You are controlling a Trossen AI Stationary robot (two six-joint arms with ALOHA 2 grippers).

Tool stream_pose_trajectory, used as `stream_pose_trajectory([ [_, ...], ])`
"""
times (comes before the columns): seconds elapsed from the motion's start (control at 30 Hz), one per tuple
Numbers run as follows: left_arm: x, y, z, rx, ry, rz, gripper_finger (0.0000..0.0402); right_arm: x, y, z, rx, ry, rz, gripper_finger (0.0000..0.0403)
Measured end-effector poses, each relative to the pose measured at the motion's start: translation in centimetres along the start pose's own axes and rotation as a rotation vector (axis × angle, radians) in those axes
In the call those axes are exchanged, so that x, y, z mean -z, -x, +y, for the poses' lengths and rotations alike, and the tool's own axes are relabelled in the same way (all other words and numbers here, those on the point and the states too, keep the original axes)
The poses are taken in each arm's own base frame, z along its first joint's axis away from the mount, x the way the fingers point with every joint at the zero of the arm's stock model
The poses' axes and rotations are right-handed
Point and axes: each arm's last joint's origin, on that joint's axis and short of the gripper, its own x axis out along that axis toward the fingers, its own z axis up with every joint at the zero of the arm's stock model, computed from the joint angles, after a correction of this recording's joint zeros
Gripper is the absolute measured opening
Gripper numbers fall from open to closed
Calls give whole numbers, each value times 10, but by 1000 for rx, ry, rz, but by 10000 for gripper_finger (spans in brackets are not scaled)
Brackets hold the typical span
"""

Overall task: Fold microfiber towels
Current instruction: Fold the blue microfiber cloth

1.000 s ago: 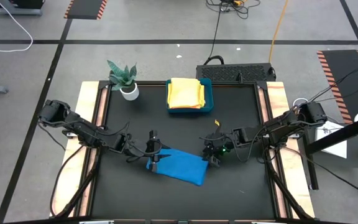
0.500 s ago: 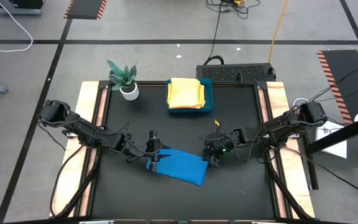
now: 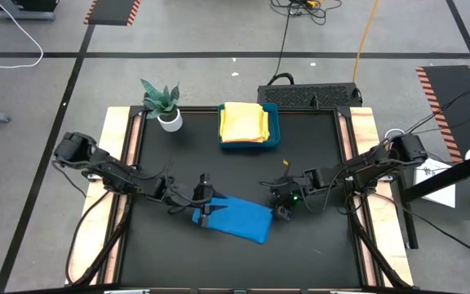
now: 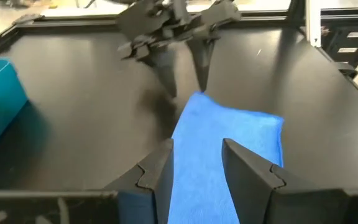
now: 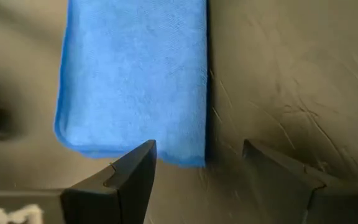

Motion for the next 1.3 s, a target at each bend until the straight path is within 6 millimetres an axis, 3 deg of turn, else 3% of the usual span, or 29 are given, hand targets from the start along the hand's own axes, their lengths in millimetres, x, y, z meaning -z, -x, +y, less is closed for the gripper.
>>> stream_pose_trajectory([
  [0.3, 10, -20, -2, 62, 8, -38, 136, -1, -17, -3, -2, -17, -1, 231],
  [0.4, 13, -25, -1, 88, 17, -53, 136, -2, -17, -3, -10, 8, -10, 213],
  [0.53, 18, -34, 1, 122, 26, -75, 136, -3, -17, -2, -20, 27, -25, 158],
  [0.8, 23, -60, 5, 181, 44, -126, 136, -5, -15, 0, -39, 74, -48, 10],
  [1.07, 8, -98, 24, 203, 85, -92, 136, -20, -3, 14, -149, 156, -213, 3],
  [1.3, -10, -113, 45, 232, 133, 6, 169, -24, 2, 19, -167, 198, -245, 2],
])
